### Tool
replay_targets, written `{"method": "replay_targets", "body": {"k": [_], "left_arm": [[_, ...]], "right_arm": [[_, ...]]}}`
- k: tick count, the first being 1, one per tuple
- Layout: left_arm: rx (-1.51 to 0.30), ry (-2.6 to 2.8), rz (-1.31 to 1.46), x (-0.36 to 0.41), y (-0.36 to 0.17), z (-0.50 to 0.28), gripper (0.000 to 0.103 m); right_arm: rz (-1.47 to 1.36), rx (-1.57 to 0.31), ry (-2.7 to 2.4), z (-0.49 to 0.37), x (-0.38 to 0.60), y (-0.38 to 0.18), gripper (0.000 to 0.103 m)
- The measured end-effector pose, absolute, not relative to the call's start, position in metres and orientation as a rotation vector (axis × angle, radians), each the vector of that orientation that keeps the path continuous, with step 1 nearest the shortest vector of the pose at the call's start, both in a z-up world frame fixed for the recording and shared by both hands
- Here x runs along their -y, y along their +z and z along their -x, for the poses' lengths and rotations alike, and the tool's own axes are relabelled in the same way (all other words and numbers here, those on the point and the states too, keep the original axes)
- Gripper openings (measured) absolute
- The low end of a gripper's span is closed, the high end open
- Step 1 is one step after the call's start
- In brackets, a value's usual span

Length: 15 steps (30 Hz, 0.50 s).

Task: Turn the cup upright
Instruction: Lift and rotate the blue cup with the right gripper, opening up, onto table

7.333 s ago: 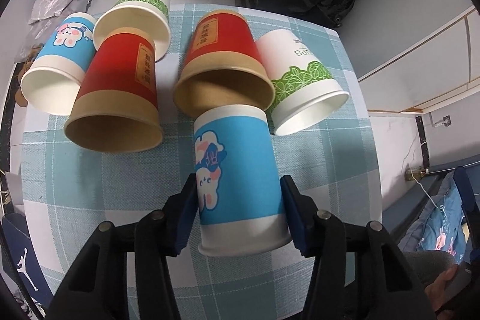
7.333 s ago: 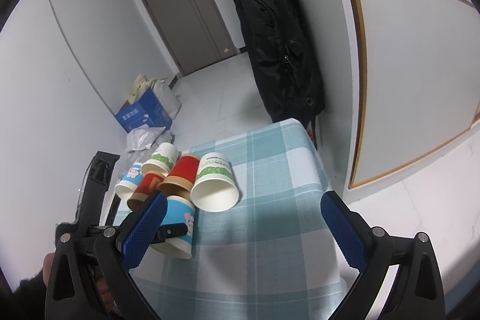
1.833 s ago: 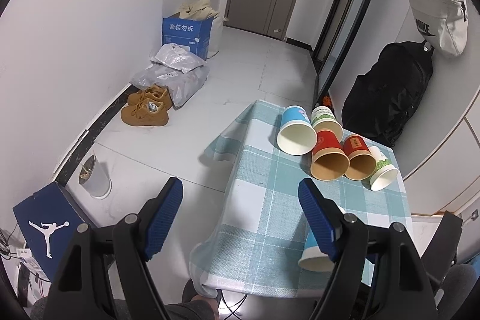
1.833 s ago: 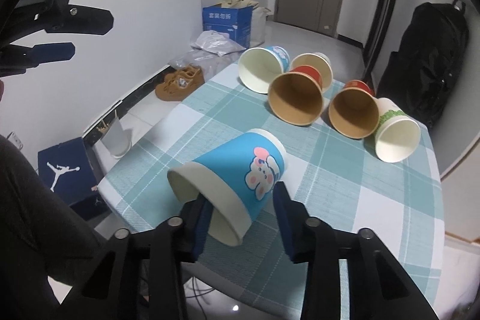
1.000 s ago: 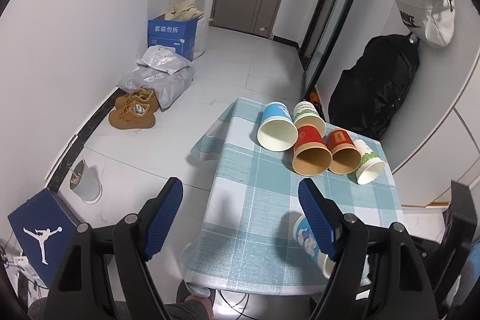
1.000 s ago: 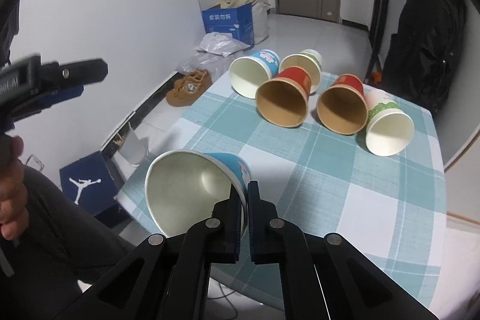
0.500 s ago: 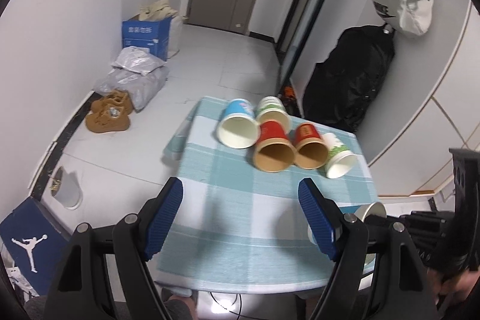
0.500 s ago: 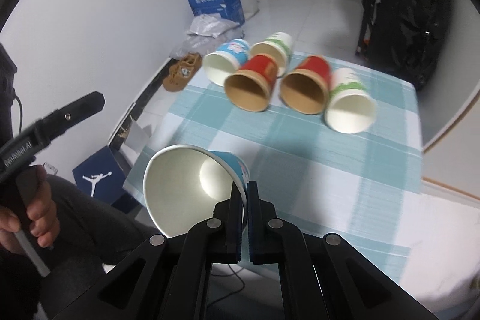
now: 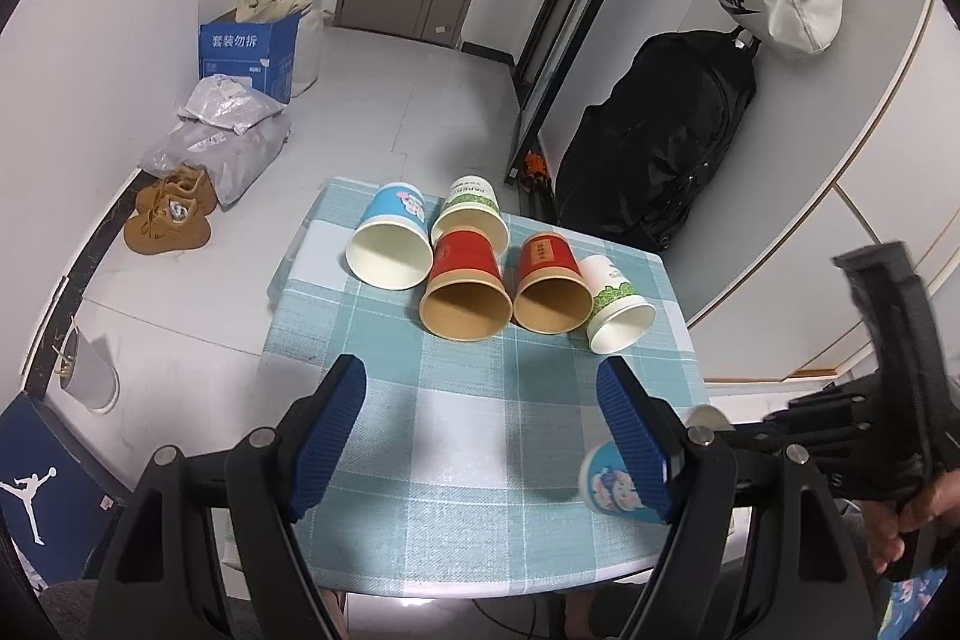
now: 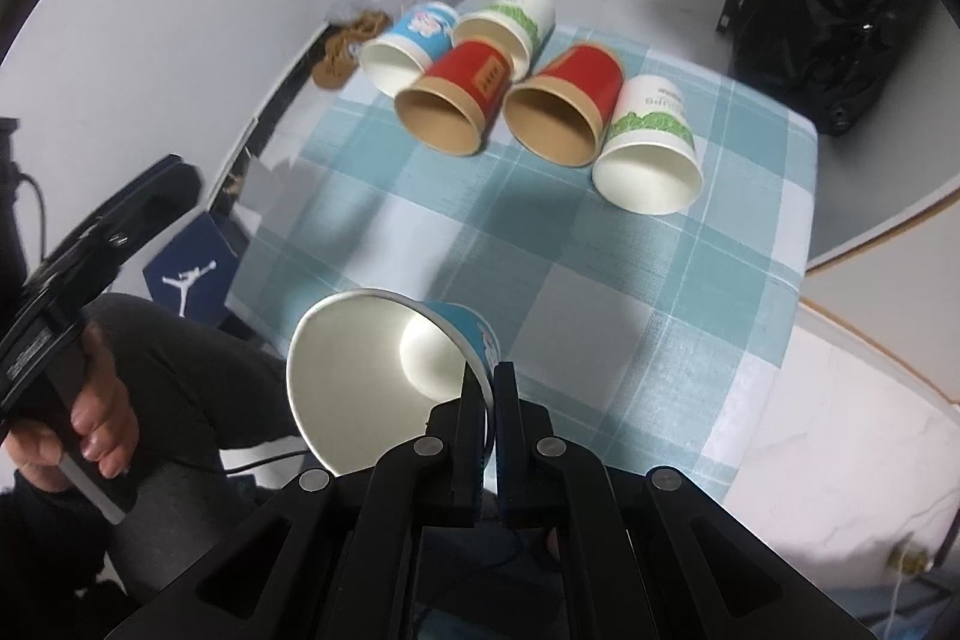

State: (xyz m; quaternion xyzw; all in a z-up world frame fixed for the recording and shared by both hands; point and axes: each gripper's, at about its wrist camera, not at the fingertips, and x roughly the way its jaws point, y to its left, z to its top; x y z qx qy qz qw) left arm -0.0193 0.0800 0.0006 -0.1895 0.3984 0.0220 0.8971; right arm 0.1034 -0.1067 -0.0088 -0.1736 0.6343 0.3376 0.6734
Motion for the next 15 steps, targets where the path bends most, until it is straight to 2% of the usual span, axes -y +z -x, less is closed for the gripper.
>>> {"method": "replay_targets", "body": {"k": [9,14,15], "left_arm": [[-0.876,0.072,0.389,-0.082,-0.009,0.013,0.076],[-0.891,0.072,0.378,-0.079,-0.011,0.009,0.076],[-0.893,0.071,0.372,-0.077,-0.011,0.008,0.076]], "right_arm": [[0.366,-1.583,0.736,-0.133,0.088,-0.060,0.004],[0.287,-1.569,0.770,-0.138,0.090,-0.063,0.006],[0.268,-1.556,0.778,-0.139,0.092,-0.061,0.010]]}}
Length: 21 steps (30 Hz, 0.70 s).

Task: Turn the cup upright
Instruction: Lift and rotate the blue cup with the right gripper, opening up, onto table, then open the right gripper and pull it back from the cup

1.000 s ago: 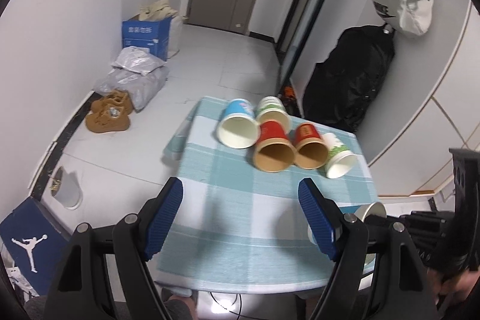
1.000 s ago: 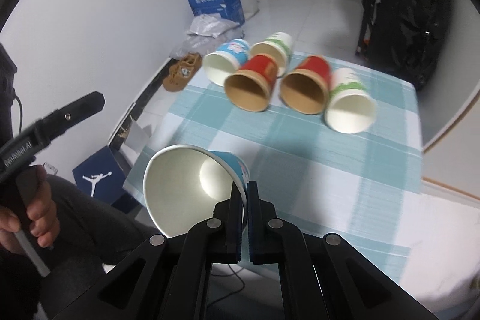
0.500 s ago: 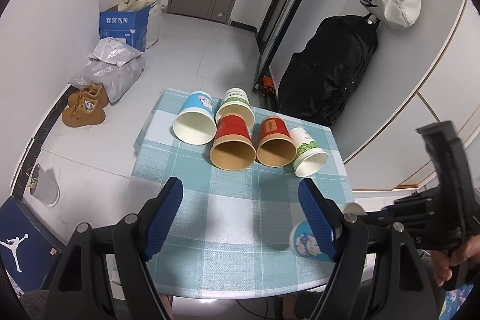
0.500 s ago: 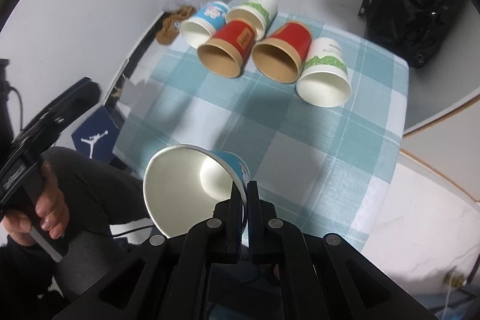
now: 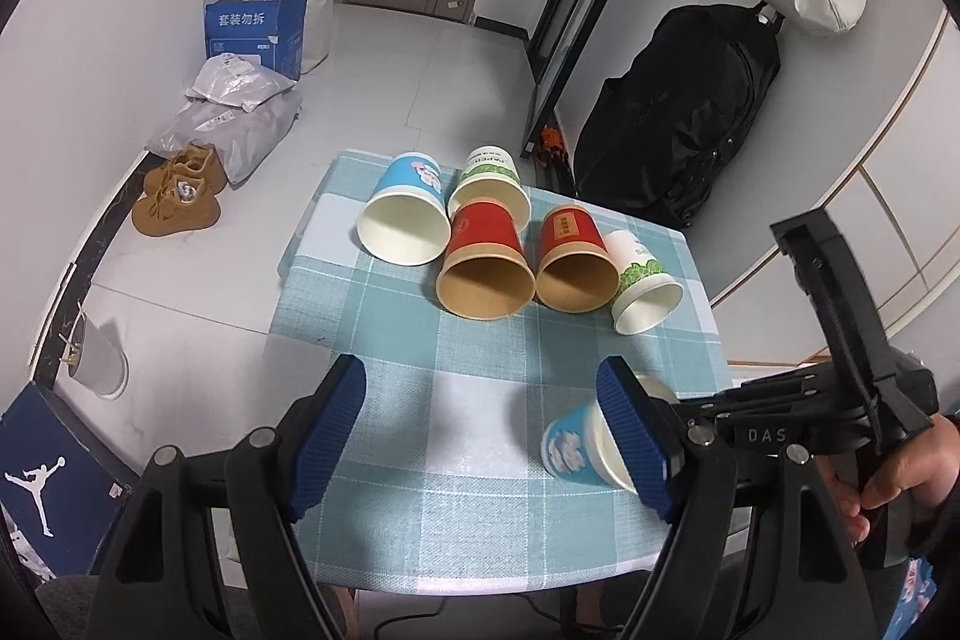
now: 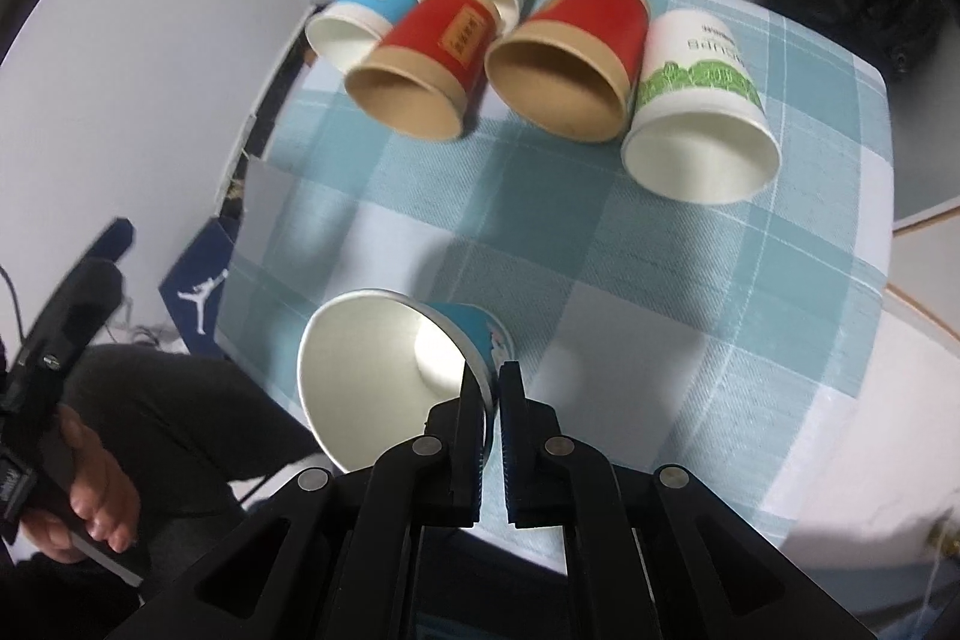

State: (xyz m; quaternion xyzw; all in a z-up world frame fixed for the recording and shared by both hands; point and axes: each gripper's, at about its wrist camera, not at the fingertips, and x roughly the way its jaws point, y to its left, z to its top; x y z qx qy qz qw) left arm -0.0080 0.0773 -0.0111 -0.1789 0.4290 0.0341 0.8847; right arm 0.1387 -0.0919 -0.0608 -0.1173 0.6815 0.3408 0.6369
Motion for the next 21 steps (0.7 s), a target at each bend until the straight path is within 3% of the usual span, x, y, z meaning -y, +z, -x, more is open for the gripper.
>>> {"method": "replay_targets", "body": {"k": [1,3,4,11,16,21], "left_arm": [[-0.895,0.070,0.366,-0.076,-0.012,0.007,0.076],[-0.899,0.069,0.351,-0.072,-0.012,0.005,0.076],[-0.902,0.069,0.349,-0.070,-0.012,0.004,0.076],[-0.900,0.080,0.351,-0.065,-0.012,0.003,0.076],[-0.844,0.097,0.323,-0.056,-0.006,0.005,0.076],[-0.802,0.097,0.289,-0.043,0.001,0.009,0.076]], "right_arm": [[0.254,-1.552,0.782,-0.139,0.093,-0.060,0.013],[0.226,-1.545,0.786,-0.141,0.096,-0.058,0.047],[0.209,-1.532,0.785,-0.142,0.099,-0.056,0.051],[0.073,-1.399,0.798,-0.136,0.132,-0.032,0.053],[-0.024,-1.174,0.749,-0.115,0.165,-0.002,0.065],[-0.054,-1.005,0.687,-0.095,0.186,0.013,0.067]]}}
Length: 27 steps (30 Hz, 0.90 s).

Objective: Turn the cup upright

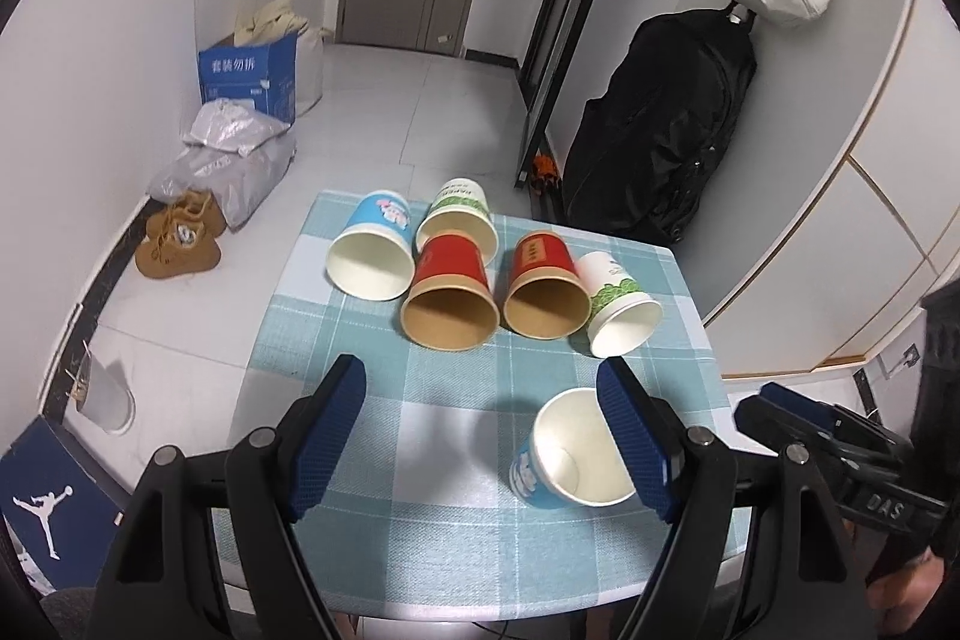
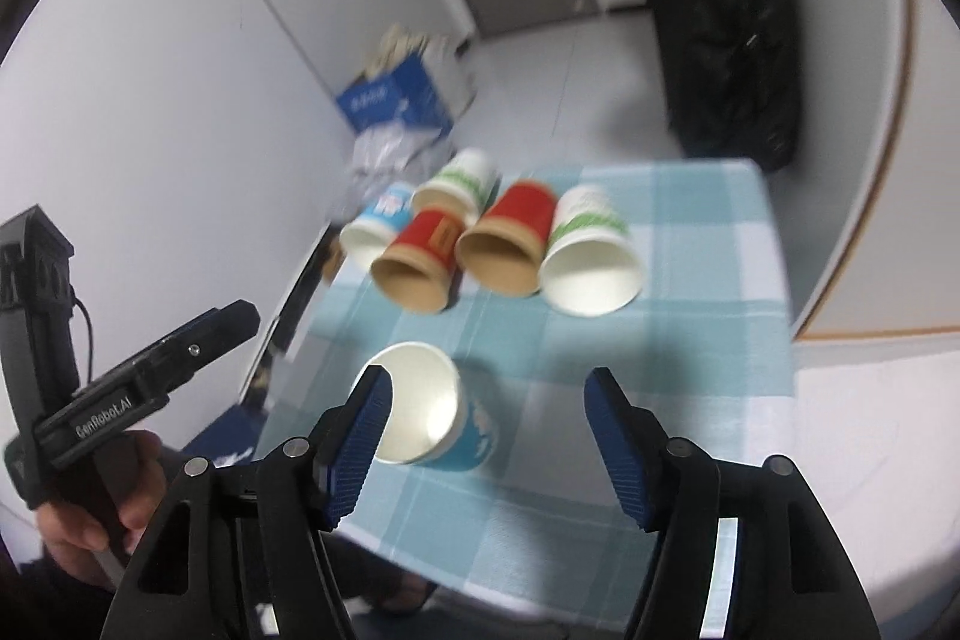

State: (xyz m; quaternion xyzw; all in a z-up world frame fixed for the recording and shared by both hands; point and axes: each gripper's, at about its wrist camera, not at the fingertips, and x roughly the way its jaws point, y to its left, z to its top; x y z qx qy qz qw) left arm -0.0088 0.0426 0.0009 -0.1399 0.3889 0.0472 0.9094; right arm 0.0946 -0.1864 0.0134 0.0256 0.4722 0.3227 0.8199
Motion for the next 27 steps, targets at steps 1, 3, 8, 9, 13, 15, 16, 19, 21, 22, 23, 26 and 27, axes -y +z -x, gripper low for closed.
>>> {"method": "replay_targets", "body": {"k": [1,3,8,9,13,15,16,19,21,22,23,26,27], "left_arm": [[-0.798,0.102,0.275,-0.038,0.002,0.009,0.076],[-0.788,0.101,0.261,-0.033,0.004,0.010,0.076],[-0.760,0.114,0.237,-0.025,0.009,0.015,0.076],[-0.757,0.119,0.232,-0.023,0.010,0.016,0.076],[-0.760,0.126,0.240,-0.022,0.010,0.017,0.076],[-0.764,0.127,0.241,-0.021,0.009,0.017,0.076],[-0.767,0.123,0.241,-0.020,0.009,0.017,0.076],[-0.768,0.120,0.229,-0.016,0.010,0.017,0.076],[-0.767,0.129,0.217,-0.015,0.010,0.018,0.076],[-0.767,0.130,0.213,-0.014,0.010,0.018,0.076],[-0.766,0.129,0.210,-0.014,0.010,0.018,0.076],[-0.768,0.134,0.205,-0.013,0.009,0.017,0.076],[-0.770,0.136,0.206,-0.014,0.009,0.017,0.076]], "right_arm": [[-0.061,-0.982,0.681,-0.092,0.190,0.014,0.069],[-0.062,-0.923,0.655,-0.085,0.194,0.017,0.077],[-0.039,-0.811,0.646,-0.070,0.197,0.028,0.084],[-0.031,-0.793,0.644,-0.067,0.198,0.030,0.087],[-0.028,-0.761,0.634,-0.059,0.201,0.032,0.090],[-0.031,-0.749,0.631,-0.058,0.203,0.034,0.091],[-0.036,-0.746,0.630,-0.058,0.204,0.033,0.091],[-0.055,-0.742,0.619,-0.057,0.209,0.033,0.092],[-0.064,-0.745,0.616,-0.057,0.211,0.034,0.092],[-0.068,-0.745,0.615,-0.057,0.211,0.034,0.092],[-0.073,-0.741,0.613,-0.057,0.212,0.034,0.092],[-0.071,-0.736,0.609,-0.056,0.212,0.035,0.093],[-0.072,-0.737,0.608,-0.056,0.213,0.035,0.093]]}}
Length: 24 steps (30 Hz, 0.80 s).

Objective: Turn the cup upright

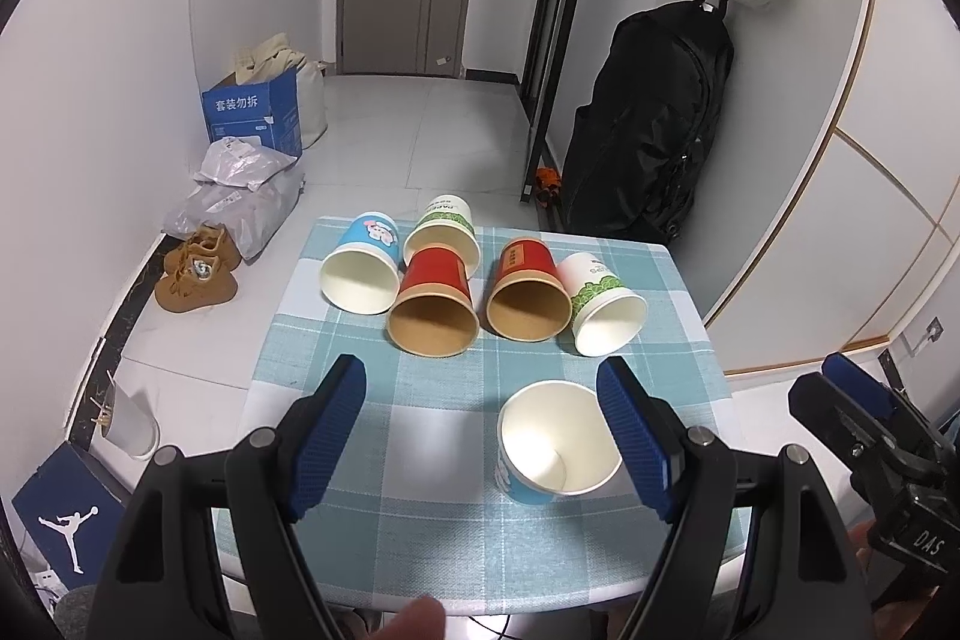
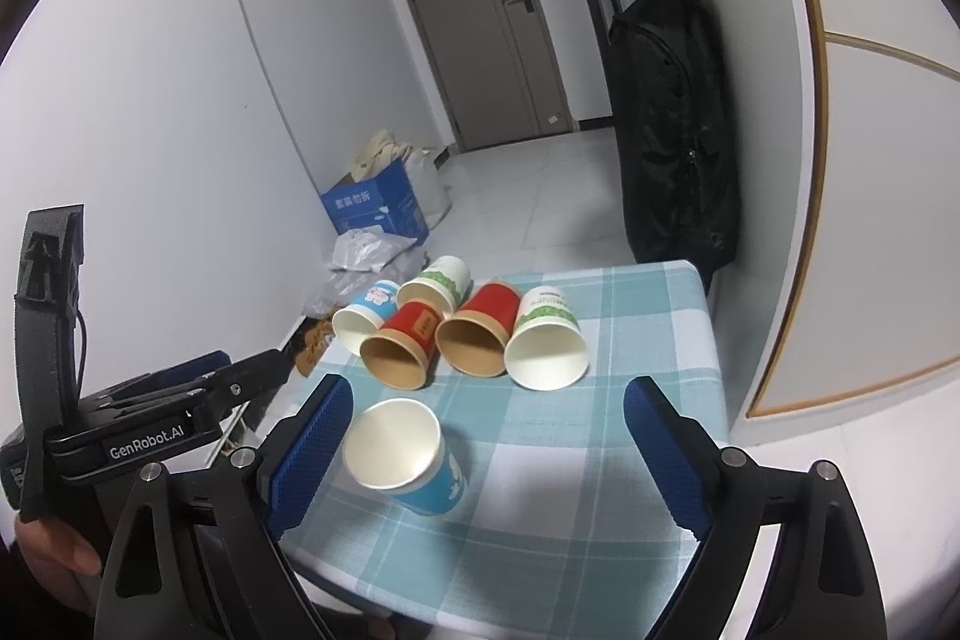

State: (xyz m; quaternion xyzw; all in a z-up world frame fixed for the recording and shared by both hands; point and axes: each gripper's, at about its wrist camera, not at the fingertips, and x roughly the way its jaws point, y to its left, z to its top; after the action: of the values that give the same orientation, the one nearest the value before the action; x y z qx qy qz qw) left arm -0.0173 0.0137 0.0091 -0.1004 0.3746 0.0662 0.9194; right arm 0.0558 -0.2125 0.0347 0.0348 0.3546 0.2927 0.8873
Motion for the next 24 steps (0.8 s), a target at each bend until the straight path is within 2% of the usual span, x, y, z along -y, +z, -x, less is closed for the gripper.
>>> {"method": "replay_targets", "body": {"k": [24], "left_arm": [[-0.755,0.118,0.208,-0.0153,0.0112,0.0215,0.076]], "right_arm": [[-0.073,-0.760,0.593,-0.0565,0.2160,0.0339,0.093]]}}
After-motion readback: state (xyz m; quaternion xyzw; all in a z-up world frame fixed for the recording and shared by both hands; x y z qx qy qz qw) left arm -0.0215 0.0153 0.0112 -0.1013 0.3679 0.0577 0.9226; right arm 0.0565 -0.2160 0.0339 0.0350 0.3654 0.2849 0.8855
